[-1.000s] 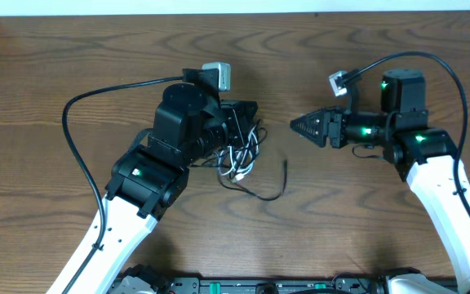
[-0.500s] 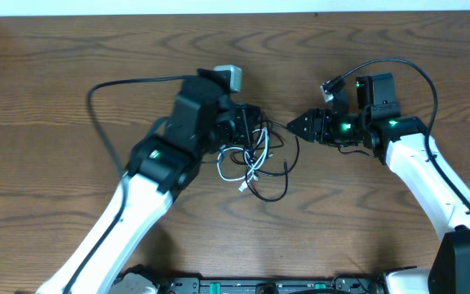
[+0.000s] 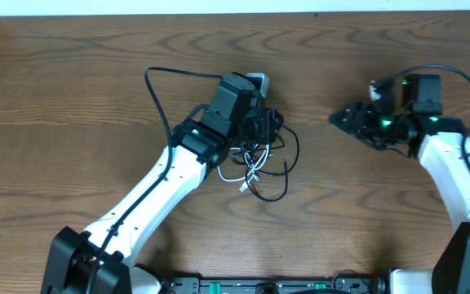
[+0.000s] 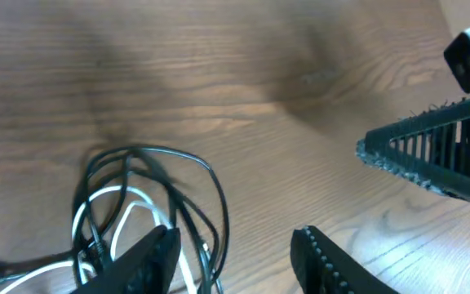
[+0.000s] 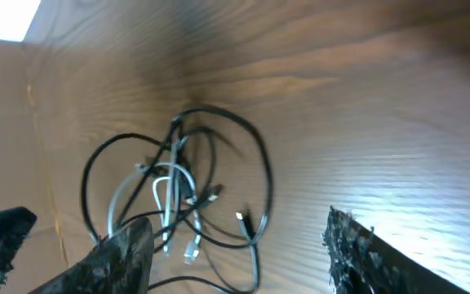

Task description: Untangle cables

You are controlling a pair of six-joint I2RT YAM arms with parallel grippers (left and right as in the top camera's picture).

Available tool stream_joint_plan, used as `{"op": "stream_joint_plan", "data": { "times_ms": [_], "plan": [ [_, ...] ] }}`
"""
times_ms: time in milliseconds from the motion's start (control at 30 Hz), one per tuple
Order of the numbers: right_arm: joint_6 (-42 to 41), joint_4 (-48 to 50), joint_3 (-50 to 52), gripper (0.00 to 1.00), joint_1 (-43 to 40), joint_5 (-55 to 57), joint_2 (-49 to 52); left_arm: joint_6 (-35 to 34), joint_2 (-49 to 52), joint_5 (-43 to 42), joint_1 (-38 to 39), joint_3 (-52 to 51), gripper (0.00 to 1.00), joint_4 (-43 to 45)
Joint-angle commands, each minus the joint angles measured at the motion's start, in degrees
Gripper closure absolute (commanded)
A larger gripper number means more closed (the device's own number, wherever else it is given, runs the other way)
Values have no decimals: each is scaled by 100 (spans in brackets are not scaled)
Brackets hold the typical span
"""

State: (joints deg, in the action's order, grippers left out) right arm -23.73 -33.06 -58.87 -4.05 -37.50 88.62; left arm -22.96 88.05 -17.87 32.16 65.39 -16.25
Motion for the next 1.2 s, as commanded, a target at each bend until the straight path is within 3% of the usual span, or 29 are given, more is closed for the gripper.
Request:
{"op": "stream_joint_plan", "data": {
  "times_ms": [0, 367, 533, 633, 867, 1033, 1167],
  "plan": [
    [278, -107, -31, 36, -140, -15, 22, 131, 310, 249, 7, 9, 50, 15],
    [326, -125, -31, 34, -96, -13, 22, -24, 1049, 160, 44, 9, 52, 1036],
    [365, -127, -31, 34, -92, -15, 22, 2, 1049, 140, 44, 9, 72, 1121],
    [365, -129, -31, 34, -76, -20, 22, 2, 1010, 33, 37, 11, 92, 1217],
    [367, -245, -31, 34, -76, -356, 22, -208, 251, -855, 26, 13, 93, 2144],
    [535, 195, -31, 33, -76, -2039, 22, -809, -1025, -846, 26, 13, 92, 2498],
    [356, 597, -31, 37, -61, -2614, 22, -852, -1565, -850, 28, 13, 92, 2492]
  ]
}}
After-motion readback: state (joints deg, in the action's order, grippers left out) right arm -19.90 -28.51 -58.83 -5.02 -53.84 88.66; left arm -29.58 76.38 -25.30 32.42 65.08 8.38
